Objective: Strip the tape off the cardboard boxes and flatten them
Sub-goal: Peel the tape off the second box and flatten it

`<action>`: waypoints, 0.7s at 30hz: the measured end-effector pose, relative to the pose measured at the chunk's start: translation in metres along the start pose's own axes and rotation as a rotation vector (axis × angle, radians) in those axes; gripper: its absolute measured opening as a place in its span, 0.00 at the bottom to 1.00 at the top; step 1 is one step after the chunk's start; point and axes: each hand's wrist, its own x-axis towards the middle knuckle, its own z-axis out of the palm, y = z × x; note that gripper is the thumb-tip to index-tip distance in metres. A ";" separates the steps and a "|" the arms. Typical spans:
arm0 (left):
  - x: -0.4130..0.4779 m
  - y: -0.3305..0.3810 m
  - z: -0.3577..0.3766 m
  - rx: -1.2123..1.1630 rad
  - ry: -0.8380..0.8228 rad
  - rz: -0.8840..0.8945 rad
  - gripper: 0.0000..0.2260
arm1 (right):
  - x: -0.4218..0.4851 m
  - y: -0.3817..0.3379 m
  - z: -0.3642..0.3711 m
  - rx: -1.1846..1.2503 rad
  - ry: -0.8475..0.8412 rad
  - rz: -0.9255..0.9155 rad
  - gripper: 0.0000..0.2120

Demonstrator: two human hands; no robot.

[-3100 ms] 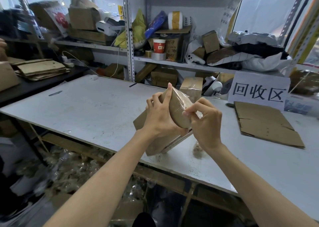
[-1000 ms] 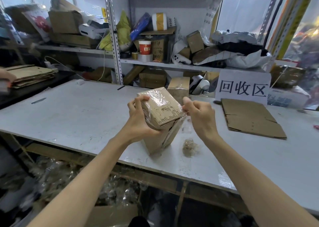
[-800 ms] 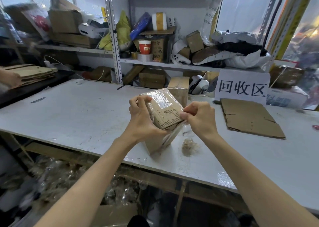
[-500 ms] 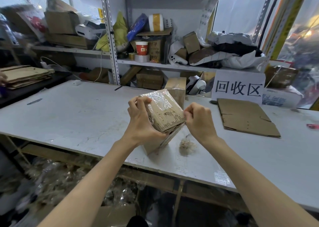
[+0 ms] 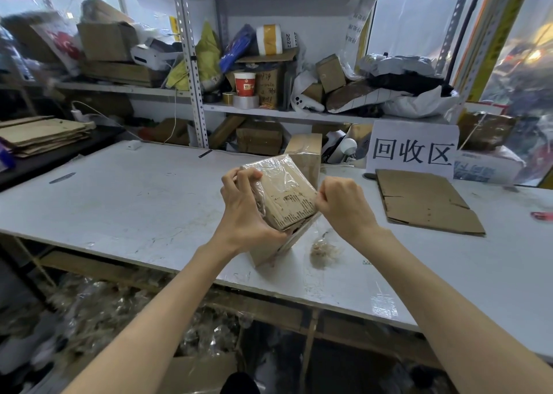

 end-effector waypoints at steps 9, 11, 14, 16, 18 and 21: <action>-0.001 0.002 -0.005 -0.082 -0.025 -0.035 0.44 | 0.007 0.007 0.004 0.477 -0.015 0.459 0.11; 0.000 0.002 -0.007 -0.070 -0.033 -0.043 0.45 | 0.007 0.009 0.003 0.617 -0.019 0.472 0.09; -0.003 0.004 -0.009 -0.071 -0.052 -0.010 0.44 | 0.006 0.002 0.006 0.574 0.016 0.357 0.12; -0.005 0.006 -0.009 -0.058 -0.069 0.013 0.43 | 0.010 -0.003 0.008 0.489 0.030 0.297 0.08; -0.007 0.004 -0.010 -0.075 -0.074 0.014 0.43 | 0.015 -0.002 0.009 0.449 0.043 0.320 0.07; -0.008 -0.006 -0.017 -0.111 -0.028 -0.044 0.44 | 0.012 0.012 0.013 0.551 0.070 0.538 0.09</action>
